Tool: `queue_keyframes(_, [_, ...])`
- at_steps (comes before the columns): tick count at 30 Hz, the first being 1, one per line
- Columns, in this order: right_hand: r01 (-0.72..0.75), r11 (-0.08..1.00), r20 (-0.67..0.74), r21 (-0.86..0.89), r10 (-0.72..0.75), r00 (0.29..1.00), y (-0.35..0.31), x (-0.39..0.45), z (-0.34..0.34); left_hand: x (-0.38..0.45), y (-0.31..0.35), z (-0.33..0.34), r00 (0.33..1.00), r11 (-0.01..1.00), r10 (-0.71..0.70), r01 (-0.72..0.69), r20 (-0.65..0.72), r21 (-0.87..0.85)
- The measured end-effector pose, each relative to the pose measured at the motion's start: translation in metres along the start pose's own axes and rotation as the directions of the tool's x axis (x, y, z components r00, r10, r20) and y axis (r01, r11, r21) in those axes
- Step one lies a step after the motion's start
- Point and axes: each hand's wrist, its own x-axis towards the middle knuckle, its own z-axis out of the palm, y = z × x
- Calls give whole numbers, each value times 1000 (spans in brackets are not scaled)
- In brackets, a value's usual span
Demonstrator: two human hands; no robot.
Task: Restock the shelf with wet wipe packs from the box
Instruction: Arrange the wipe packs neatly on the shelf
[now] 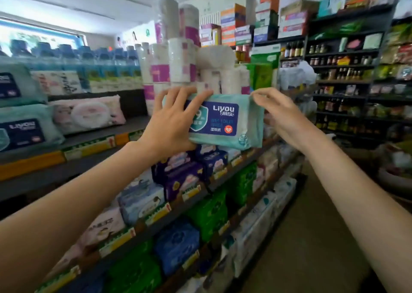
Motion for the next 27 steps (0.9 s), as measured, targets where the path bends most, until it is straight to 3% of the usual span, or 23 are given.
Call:
queue_keyframes(2, [181,964,-30,-197,-191,981,-23,11,36,-3,-32,-23,999,996,-41,44,-33,76])
queue_keyframes(4, [381,842,80,-382,-381,921,-45,16,71,-6,-59,-46,996,983,-73,82,-59,166])
queue_keyframes(7, [548,562,313,-620,-463,829,-62,24,120,-15,-94,-76,992,958,-116,127,-58,257])
queue_keyframes(9, [556,471,312,-685,-500,808,-62,32,153,-25,-114,-90,988,938,-121,146,-98,313])
queue_keyframes(11, [521,623,155,-583,-544,825,-56,39,184,-36,-130,-100,973,910,-166,215,-163,354])
queue_keyframes(13, [403,886,-22,-231,-419,908,-55,47,216,-41,-142,-109,908,868,-344,405,-239,289])
queue_keyframes(14, [296,955,0,11,-296,955,-62,49,232,-41,-148,-114,845,829,-452,516,-286,217])
queue_keyframes(16, [47,909,250,414,-163,954,-84,52,268,-37,-157,-123,721,748,-570,654,-394,114])
queue_keyframes(17, [-4,853,341,522,-204,918,-98,52,286,-36,-161,-126,692,729,-566,674,-449,120])
queue_keyframes(19, [16,746,318,666,-303,898,-121,61,317,-37,-168,-131,713,755,-486,634,-505,169])
queue_keyframes(21, [21,638,239,769,-319,917,-132,78,331,-36,-176,-139,776,827,-462,552,-430,106])
queue_keyframes(22, [37,608,215,793,-336,917,-132,88,334,-36,-183,-144,782,837,-518,547,-347,-15])
queue_keyframes(23, [69,618,209,783,-366,907,-131,97,336,-35,-193,-150,745,786,-618,585,-250,-200])
queue_keyframes(25, [220,721,255,657,-487,835,-131,113,343,-39,-210,-168,593,475,-805,642,-3,-601])
queue_keyframes(27, [481,751,337,453,-644,687,-139,121,353,-54,-223,-175,537,225,-819,625,202,-748])
